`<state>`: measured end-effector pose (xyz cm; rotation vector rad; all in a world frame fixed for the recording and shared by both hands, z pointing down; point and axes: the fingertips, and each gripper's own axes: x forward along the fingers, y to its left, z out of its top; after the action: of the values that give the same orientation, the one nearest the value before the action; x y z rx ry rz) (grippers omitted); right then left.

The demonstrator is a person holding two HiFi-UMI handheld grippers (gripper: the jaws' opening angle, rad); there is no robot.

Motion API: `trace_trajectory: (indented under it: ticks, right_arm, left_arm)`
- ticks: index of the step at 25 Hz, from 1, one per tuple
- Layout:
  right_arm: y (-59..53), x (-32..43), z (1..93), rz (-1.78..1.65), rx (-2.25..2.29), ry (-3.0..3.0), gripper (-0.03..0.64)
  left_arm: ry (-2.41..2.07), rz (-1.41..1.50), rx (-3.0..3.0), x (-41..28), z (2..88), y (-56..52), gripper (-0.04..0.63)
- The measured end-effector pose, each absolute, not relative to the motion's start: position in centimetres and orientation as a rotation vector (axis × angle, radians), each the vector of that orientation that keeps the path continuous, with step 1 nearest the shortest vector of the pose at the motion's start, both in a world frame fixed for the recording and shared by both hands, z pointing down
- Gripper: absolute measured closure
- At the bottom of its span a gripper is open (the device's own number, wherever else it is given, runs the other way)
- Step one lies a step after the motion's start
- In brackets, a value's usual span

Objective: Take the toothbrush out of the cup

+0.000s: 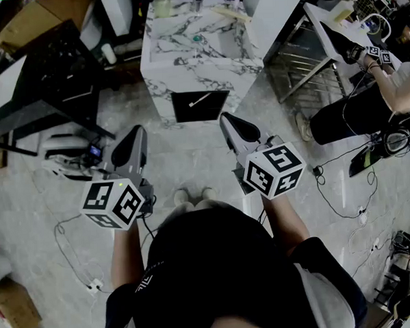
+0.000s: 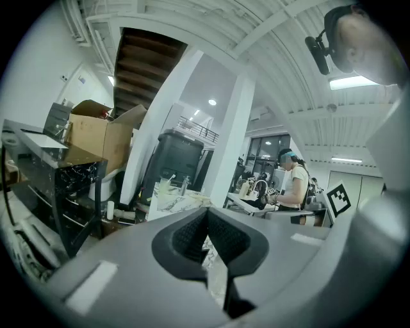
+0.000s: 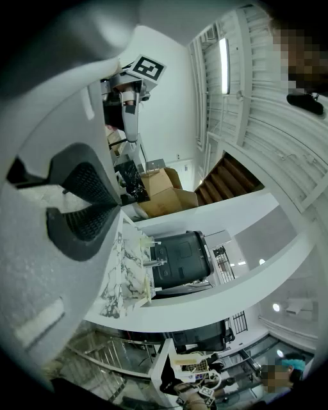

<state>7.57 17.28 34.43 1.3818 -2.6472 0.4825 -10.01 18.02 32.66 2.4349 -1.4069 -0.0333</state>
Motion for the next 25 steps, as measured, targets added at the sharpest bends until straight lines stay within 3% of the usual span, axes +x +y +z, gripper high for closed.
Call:
trace_trajectory:
  ticks: [25]
  right_arm:
    - [15.8,9.2,37.4,0.541,1.205,-2.662,0.614]
  left_arm:
    - [-1.53,0.165,2.384,-6.5,36.3,18.7,0.577]
